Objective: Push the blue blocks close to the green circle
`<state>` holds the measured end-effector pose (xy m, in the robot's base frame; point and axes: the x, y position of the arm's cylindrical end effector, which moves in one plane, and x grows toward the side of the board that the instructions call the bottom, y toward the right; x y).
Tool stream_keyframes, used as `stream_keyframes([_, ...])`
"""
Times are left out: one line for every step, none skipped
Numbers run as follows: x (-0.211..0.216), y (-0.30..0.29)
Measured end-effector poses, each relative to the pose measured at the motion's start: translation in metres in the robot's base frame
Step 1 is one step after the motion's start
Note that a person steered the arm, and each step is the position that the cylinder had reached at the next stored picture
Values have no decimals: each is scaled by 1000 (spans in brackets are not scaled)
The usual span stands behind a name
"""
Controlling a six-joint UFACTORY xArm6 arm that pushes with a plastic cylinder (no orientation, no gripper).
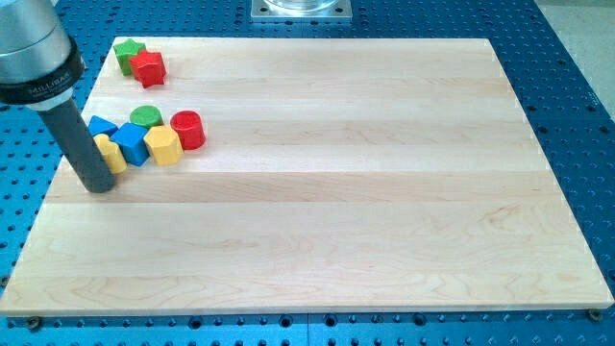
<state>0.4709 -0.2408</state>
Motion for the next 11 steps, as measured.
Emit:
stream_keyframes([-9, 0])
stream_keyframes([-5, -5])
stream_keyframes([-1, -8])
stream_keyframes([8, -49])
stream_keyframes([-15, -55])
stream_keyframes([-36, -55])
stream_keyframes([-55, -55])
stream_keyframes([-62, -53])
stream_keyframes([-64, -22])
stream_keyframes([-67, 5])
stream_keyframes([-57, -8])
